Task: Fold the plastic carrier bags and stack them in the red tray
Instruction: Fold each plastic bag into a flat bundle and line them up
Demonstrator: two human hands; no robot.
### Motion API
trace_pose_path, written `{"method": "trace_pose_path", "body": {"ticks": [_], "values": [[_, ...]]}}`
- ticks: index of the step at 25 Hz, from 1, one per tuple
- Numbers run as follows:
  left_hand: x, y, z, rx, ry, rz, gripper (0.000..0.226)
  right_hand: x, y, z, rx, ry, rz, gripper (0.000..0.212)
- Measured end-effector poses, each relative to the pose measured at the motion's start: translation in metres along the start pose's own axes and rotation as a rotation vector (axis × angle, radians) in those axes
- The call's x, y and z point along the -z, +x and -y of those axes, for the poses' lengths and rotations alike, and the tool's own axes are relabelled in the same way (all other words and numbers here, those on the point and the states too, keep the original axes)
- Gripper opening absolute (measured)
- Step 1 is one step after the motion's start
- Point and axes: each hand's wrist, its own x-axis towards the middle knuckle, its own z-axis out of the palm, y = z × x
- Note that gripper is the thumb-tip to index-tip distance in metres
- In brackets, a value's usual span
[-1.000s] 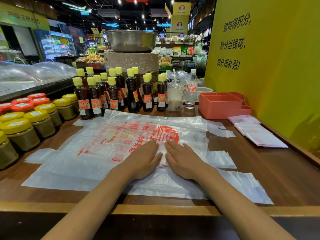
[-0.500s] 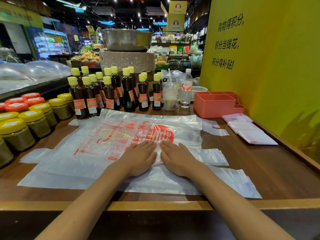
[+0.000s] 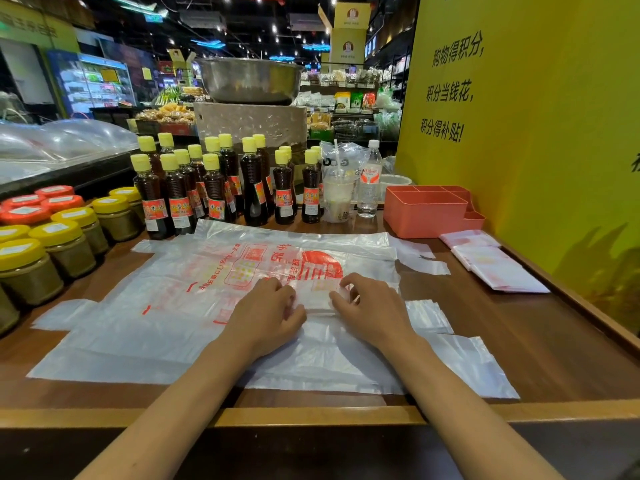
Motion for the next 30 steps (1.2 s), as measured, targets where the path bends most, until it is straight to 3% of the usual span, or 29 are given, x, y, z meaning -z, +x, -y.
{"method": "trace_pose_path", "body": {"ticks": [3, 6, 13, 17, 19, 23, 26, 28, 30], "values": [[0.002, -0.001, 0.0, -0.119, -0.03, 0.025, 0.033, 0.001, 0.005, -0.007, -0.035, 0.236, 0.013, 0.037], [-0.001, -0.003, -0.004, -0.205, -0.001, 0.232, 0.055, 0.007, 0.005, -0.014, -0.05, 0.388, -0.043, 0.04], [0.015, 0.012, -0.025, -0.105, 0.098, 0.539, 0.058, 0.06, -0.025, -0.074, -0.316, 0.474, -0.077, 0.043], [0.021, 0.025, -0.067, -0.005, 0.246, 0.445, 0.045, 0.101, -0.059, -0.127, -0.442, 0.355, -0.082, 0.043], [0.014, 0.025, -0.1, -0.074, 0.285, 0.347, 0.051, 0.124, -0.073, -0.149, -0.474, 0.255, -0.111, 0.044], [-0.016, 0.021, -0.181, -0.267, -0.014, 0.226, 0.051, 0.151, -0.089, -0.186, -0.571, 0.013, -0.105, 0.047], [-0.037, 0.024, -0.226, -0.374, -0.118, 0.281, 0.047, 0.154, -0.101, -0.191, -0.51, -0.254, -0.106, 0.045], [-0.048, 0.027, -0.242, -0.421, -0.071, 0.361, 0.049, 0.154, -0.111, -0.182, -0.324, -0.299, -0.153, 0.039], [-0.056, 0.028, -0.246, -0.413, -0.047, 0.434, 0.051, 0.154, -0.119, -0.168, -0.163, -0.268, -0.094, 0.036]]}}
